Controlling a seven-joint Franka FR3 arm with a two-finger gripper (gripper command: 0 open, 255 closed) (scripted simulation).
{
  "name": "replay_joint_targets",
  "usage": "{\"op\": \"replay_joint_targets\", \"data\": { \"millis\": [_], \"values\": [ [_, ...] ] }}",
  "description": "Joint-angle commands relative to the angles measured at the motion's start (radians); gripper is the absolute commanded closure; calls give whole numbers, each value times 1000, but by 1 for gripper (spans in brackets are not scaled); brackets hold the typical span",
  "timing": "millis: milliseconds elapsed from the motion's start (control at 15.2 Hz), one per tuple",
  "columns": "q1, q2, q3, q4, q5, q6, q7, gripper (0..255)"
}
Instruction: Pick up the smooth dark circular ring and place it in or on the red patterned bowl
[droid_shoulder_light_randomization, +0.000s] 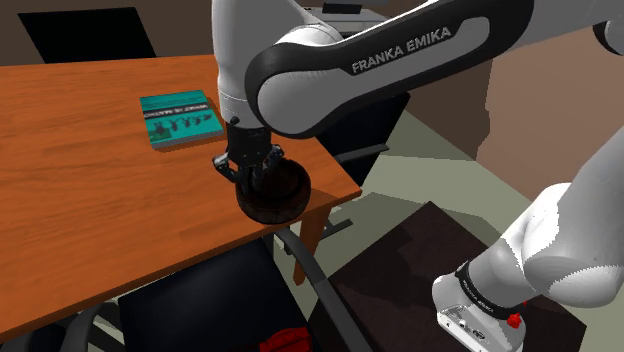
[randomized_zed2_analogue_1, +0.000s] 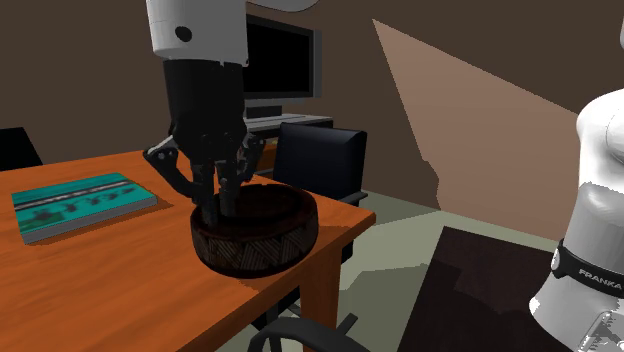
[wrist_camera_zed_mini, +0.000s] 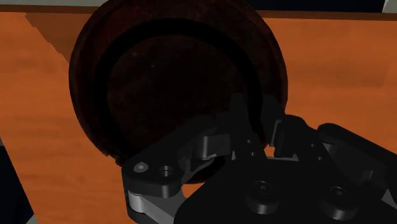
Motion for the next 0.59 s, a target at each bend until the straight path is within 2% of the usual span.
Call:
{"op": "replay_joint_targets", "data": {
  "millis": [0, 396, 462, 528],
  "values": [
    [0, 4, -1, -4, -2, 7, 0, 255],
    [0, 4, -1, -4, -2, 7, 0, 255],
    [0, 4, -1, -4, -2, 7, 0, 0],
    [0, 4, -1, -4, -2, 7, 0, 0]
  ]
}}
